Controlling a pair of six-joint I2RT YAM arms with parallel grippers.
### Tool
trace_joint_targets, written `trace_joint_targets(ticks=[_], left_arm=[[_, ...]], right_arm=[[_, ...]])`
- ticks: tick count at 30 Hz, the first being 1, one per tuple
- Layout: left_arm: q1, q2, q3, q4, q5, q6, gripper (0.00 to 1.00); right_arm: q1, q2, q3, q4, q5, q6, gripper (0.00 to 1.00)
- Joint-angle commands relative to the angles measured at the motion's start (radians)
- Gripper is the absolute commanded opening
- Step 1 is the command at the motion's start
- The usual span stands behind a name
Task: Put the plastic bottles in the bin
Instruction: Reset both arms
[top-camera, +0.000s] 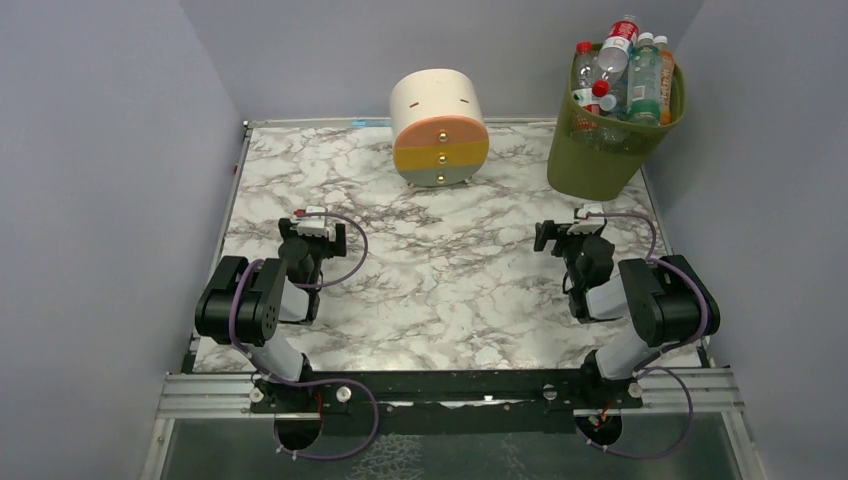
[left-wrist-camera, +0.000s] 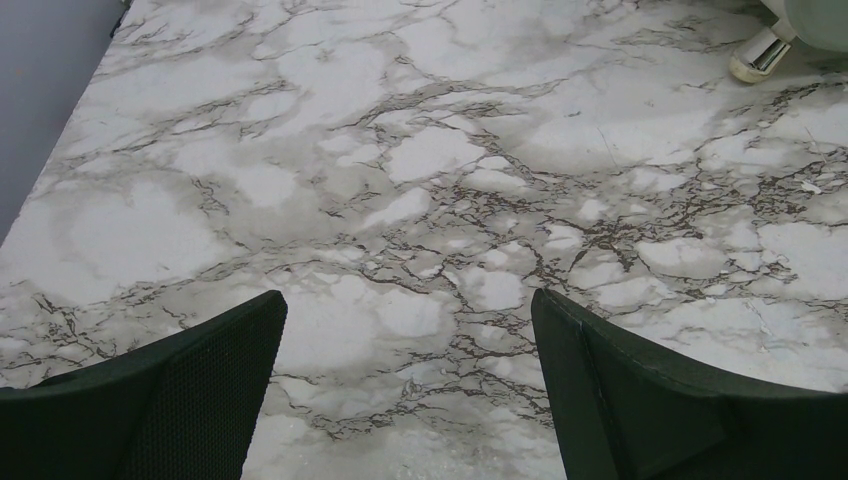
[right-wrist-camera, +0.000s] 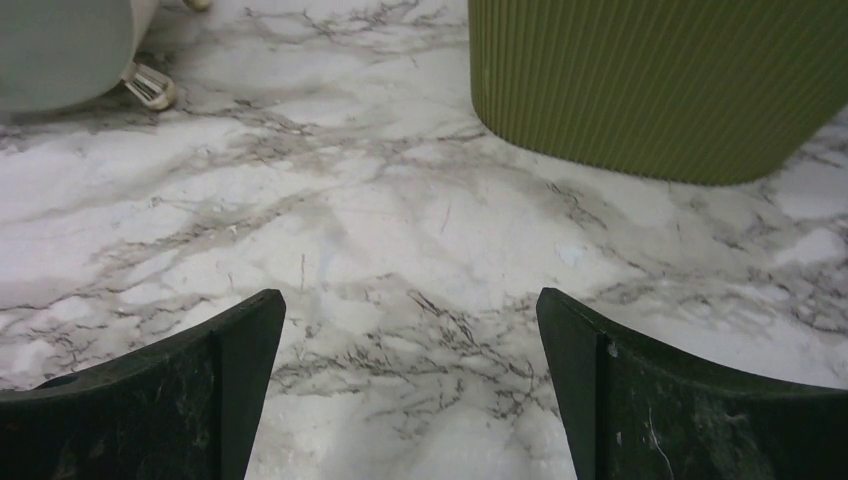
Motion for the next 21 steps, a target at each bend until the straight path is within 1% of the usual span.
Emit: trace_joint_targets(ticks=[1, 2, 5, 8, 21], left_arm=[[0.006, 0.008, 0.011, 0.027, 0.015, -0.002, 0.99], [0.006, 0.008, 0.013, 0.027, 0.016, -0.003, 0.99], [0.006, 0.009, 0.016, 0.024, 0.02, 0.002, 0.99], [0.006, 0.009, 0.016, 0.022, 0.02, 0.002, 0.99], [0.006, 0.01, 0.02, 0.015, 0.021, 0.002, 0.99]], right_arm=[[0.006, 0.0, 0.04, -0.026, -0.076, -0.042, 1.0], [0.006, 0.013, 0.034, 0.019, -0.074, -0.039, 0.99], [0.006, -0.007, 0.043, -0.035, -0.077, -0.041, 1.0], [0.005, 0.009, 0.036, 0.01, -0.075, -0.041, 1.0], [0.005, 0.006, 0.04, -0.006, -0.077, -0.043, 1.0]])
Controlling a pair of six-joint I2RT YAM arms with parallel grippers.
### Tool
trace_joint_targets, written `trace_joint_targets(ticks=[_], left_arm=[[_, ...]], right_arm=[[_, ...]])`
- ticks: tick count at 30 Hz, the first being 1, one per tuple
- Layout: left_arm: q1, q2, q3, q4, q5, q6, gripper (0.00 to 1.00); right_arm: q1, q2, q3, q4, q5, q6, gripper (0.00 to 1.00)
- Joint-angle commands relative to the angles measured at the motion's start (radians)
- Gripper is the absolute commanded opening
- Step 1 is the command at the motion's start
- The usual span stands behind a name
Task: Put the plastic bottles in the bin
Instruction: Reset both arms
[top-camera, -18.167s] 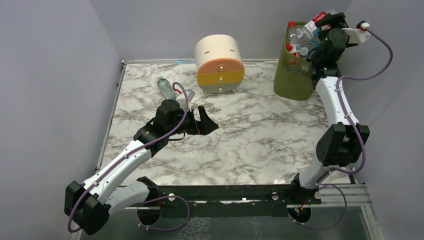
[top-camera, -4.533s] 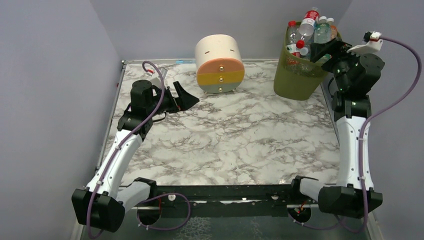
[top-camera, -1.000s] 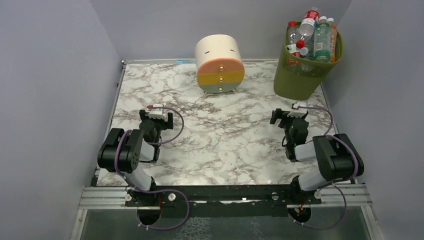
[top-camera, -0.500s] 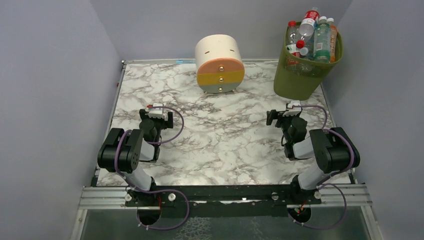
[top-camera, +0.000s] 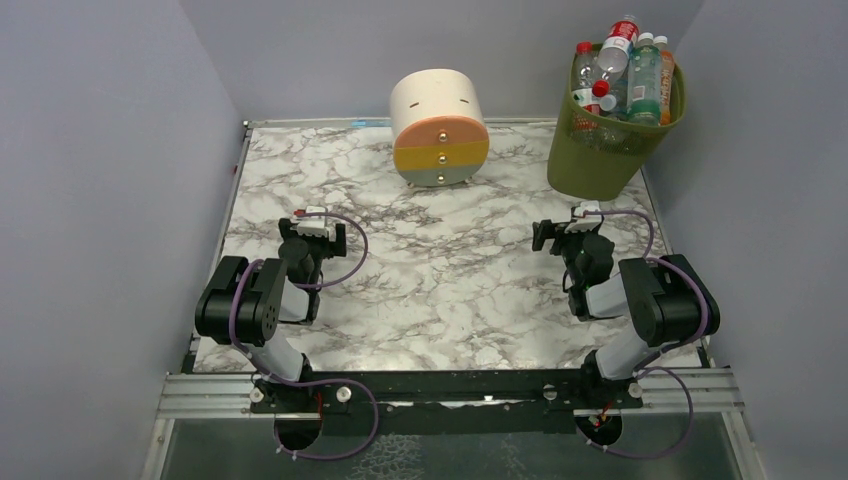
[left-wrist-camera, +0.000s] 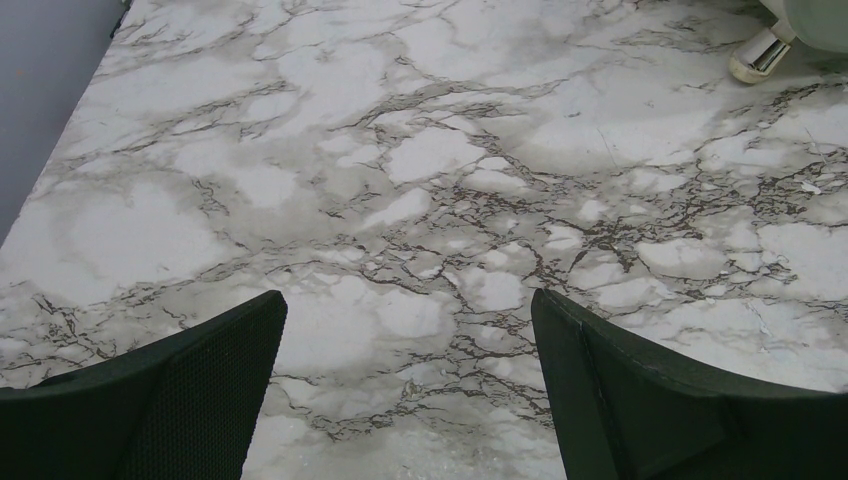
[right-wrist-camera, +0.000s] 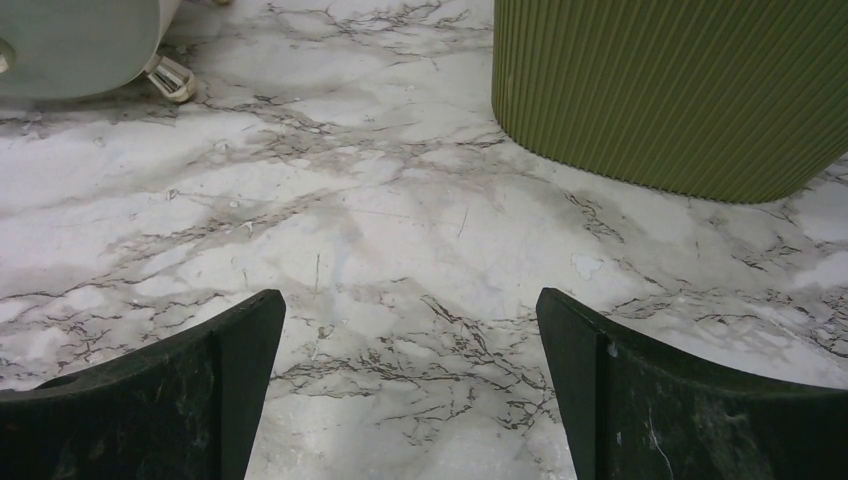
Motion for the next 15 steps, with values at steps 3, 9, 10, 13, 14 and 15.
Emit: trace_joint_targets(ticks=[3, 9, 10, 13, 14, 15], left_arm=[[0.006, 0.011, 0.02, 0.015, 0.02, 0.002, 0.99], [0.006, 0.01, 0.019, 0.015, 0.021, 0.002, 0.99], [0.006, 0.013, 0.024, 0.011, 0.021, 0.002, 0.99], [0.006, 0.013, 0.029, -0.001, 0.02, 0.001, 0.99], [0.007, 0.011, 0.028, 0.0, 0.018, 0.001, 0.99], [0.006, 0.01, 0.023, 0.004, 0.018, 0.001, 0.99]], right_arm=[[0.006, 0.006, 0.006, 0.013, -0.021, -0.015, 1.0], [0.005, 0.006, 0.006, 0.012, -0.022, -0.015, 0.99], [0.006, 0.005, 0.006, 0.013, -0.021, -0.015, 0.99], [0.006, 0.005, 0.006, 0.013, -0.021, -0.015, 1.0], [0.006, 0.005, 0.006, 0.012, -0.021, -0.015, 0.99], [0.005, 0.005, 0.005, 0.014, -0.021, -0.015, 0.99]])
